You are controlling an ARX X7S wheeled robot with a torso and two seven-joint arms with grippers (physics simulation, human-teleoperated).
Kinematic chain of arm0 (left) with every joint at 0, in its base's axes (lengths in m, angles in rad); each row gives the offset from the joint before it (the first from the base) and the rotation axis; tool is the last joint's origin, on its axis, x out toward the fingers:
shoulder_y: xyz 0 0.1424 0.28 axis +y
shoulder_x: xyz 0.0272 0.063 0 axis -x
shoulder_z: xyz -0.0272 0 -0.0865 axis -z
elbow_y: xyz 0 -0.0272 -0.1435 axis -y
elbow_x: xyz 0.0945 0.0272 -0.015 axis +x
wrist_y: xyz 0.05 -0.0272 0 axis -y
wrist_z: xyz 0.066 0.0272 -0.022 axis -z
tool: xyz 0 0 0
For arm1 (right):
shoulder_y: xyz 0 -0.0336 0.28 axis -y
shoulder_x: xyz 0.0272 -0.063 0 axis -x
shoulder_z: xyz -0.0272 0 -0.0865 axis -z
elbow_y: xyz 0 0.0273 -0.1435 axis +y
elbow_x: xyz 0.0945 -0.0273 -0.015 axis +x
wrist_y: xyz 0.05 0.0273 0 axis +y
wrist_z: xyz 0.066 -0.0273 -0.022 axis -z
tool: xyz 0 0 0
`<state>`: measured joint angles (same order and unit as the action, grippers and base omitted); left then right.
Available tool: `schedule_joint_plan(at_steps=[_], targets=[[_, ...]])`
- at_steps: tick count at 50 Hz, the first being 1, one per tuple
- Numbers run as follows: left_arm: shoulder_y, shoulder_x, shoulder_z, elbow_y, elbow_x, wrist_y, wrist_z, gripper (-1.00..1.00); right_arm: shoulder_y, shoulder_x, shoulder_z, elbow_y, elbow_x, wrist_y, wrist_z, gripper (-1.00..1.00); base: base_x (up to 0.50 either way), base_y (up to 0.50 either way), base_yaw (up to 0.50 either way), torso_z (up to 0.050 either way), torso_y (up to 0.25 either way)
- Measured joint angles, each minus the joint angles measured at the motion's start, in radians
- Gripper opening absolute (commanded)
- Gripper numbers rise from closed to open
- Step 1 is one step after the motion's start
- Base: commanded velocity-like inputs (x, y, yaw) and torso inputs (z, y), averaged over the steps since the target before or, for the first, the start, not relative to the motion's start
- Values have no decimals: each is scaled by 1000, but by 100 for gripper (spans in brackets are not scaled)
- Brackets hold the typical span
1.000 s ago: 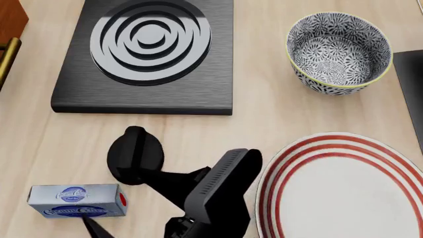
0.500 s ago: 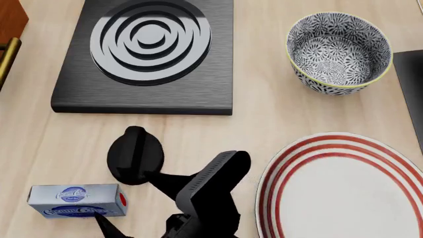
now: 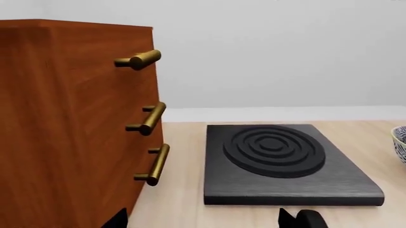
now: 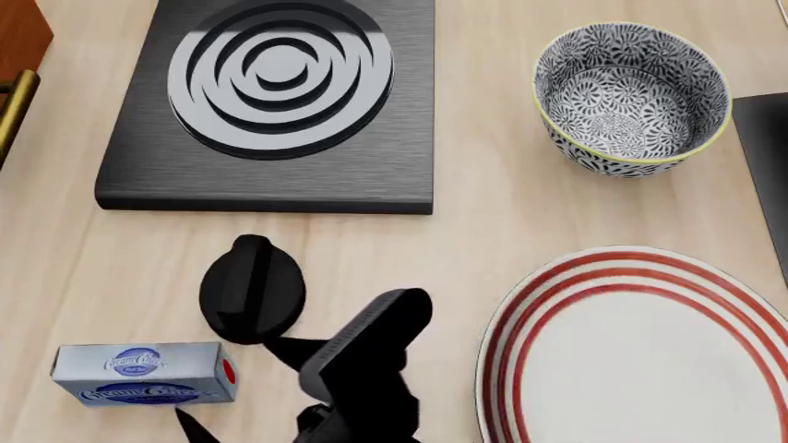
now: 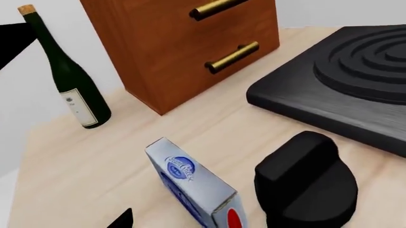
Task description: Pick up the cream cheese and put it in the bowl.
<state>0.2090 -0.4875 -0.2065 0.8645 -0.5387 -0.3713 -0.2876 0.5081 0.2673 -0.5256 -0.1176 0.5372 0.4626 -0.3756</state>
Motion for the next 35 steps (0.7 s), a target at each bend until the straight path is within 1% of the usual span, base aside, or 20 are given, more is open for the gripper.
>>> schedule_joint_plan(at_steps=[22, 35], targets=[[14, -3, -24, -16, -19, 21, 3, 100, 67, -43, -48, 128, -40, -3, -9, 100, 0, 0, 0, 0, 0], [22, -3, -31, -21, -21, 31, 3, 100, 92, -60, -80, 167, -60, 2, -9, 100, 0, 0, 0, 0, 0]])
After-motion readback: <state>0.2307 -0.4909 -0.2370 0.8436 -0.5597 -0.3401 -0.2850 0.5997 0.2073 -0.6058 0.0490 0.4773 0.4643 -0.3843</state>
